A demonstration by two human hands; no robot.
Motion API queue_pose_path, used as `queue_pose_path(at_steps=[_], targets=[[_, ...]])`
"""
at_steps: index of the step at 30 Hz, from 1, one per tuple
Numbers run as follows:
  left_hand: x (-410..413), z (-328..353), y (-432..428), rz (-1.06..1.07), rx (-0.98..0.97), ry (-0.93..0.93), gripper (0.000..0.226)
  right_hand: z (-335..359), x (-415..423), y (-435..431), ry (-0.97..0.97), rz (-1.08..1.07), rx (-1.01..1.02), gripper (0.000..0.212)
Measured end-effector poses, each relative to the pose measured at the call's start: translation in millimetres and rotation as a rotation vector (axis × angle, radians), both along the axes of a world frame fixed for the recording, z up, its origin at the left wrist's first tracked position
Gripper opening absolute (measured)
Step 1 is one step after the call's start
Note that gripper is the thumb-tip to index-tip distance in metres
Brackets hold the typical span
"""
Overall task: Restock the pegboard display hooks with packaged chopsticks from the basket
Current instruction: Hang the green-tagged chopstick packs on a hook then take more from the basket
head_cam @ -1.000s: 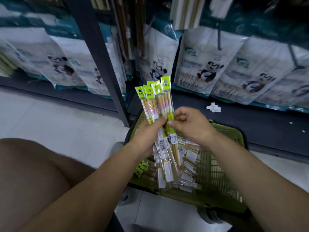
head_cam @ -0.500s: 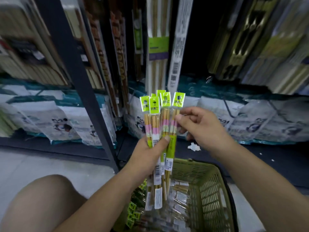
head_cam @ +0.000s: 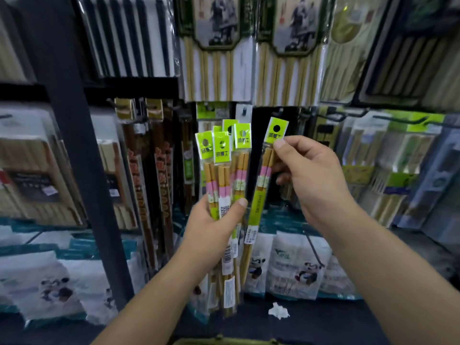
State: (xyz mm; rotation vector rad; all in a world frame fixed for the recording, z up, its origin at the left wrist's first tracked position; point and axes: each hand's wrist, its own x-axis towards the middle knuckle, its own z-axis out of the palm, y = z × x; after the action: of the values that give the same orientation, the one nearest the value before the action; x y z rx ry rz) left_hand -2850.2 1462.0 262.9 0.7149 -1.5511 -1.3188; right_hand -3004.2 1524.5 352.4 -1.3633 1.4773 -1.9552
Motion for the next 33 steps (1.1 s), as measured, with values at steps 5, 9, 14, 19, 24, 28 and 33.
queue_pose_path(at_steps=[5,9,14,19,24,28,33], targets=[[-1.3,7.1,-15.7,0.018,0.034,0.037,0.105,24.8,-8.3,-14.6,0.044,-0.102,-0.029,0.029],[-5.3,4.6,-16.0,-0.013,0.022,0.068,0.076,29.2,-13.9,-21.4,0.038,-0.176,-0.032,0.029],[-13.5,2.6,-17.3,-0.042,0.053,0.048,0.047,29.2,-21.7,-26.4,0.056,-0.204,-0.003,0.029],[-20.8,2.0,-15.6,-0.061,0.091,0.067,0.056,31.1,-25.9,-30.5,0.094,-0.202,0.014,0.028],[-24.9,3.1,-14.6,-0.076,0.072,0.061,0.037,29.9,-30.2,-35.3,0.113,-0.208,0.038,0.027],[-25.5,2.5,-14.3,-0.076,0.055,0.058,0.033,22.5,-32.1,-41.2,0.161,-0.234,0.052,0.028],[-23.7,1.4,-15.2,-0.088,0.085,0.089,0.04,9.5,-35.5,-42.8,0.192,-0.277,0.061,0.021]])
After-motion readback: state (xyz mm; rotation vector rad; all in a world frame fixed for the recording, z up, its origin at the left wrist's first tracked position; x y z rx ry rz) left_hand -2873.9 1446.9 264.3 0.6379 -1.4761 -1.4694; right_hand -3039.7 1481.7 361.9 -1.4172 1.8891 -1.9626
